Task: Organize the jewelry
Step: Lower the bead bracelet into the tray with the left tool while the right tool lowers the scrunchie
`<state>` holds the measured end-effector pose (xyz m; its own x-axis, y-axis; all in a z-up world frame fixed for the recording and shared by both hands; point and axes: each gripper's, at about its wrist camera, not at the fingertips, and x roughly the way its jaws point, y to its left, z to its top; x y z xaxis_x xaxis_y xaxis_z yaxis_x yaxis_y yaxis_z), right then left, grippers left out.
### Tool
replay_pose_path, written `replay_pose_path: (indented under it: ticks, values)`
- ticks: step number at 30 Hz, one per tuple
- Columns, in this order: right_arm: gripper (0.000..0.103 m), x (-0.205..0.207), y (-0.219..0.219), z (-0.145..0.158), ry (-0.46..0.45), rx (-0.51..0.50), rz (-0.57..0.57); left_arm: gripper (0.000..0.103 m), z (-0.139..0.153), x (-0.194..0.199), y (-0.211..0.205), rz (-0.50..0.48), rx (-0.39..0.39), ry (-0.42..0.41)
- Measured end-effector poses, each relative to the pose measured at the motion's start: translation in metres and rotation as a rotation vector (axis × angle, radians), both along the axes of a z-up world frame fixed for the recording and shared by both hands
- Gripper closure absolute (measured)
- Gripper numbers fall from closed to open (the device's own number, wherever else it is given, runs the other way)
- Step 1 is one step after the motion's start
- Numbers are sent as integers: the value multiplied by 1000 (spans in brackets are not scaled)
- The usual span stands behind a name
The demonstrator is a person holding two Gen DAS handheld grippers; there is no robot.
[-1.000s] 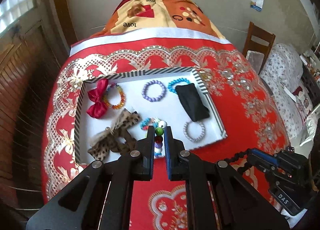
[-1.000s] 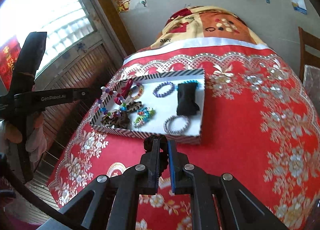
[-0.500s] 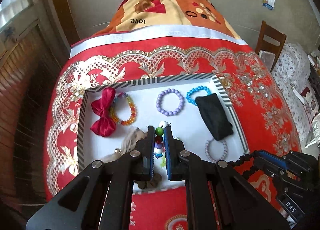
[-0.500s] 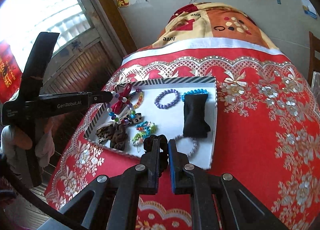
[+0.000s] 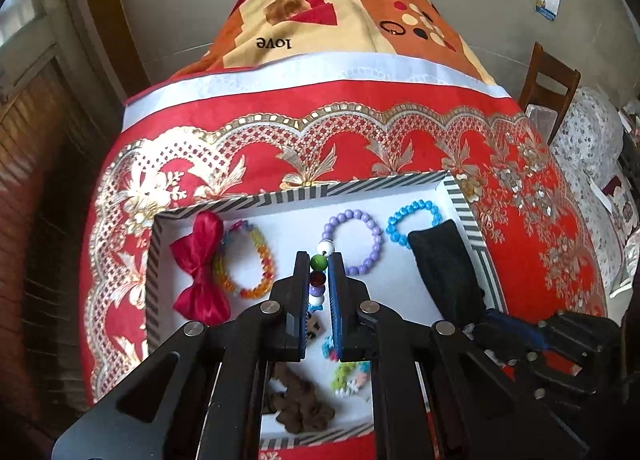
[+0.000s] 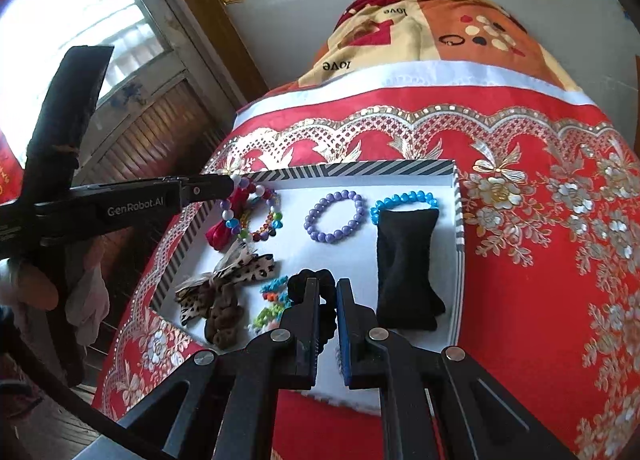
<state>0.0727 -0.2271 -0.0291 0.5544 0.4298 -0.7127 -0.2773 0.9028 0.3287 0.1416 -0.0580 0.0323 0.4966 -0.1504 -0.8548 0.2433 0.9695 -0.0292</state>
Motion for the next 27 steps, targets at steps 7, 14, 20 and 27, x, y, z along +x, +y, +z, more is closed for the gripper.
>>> replay_pose_path:
  ticks: [7, 14, 20, 27]
  values:
    - [96, 25, 12, -14, 37, -4, 30, 95, -16, 21, -2, 17, -12, 33]
    - [96, 55, 22, -38, 90, -44, 30, 95, -48, 48, 21, 95, -16, 109]
    - [96, 80, 22, -54, 103, -97, -6, 95, -64, 56, 32, 137, -12, 127]
    - [85, 85, 23, -62, 95, -123, -26, 91, -74, 51, 31, 136, -30, 144]
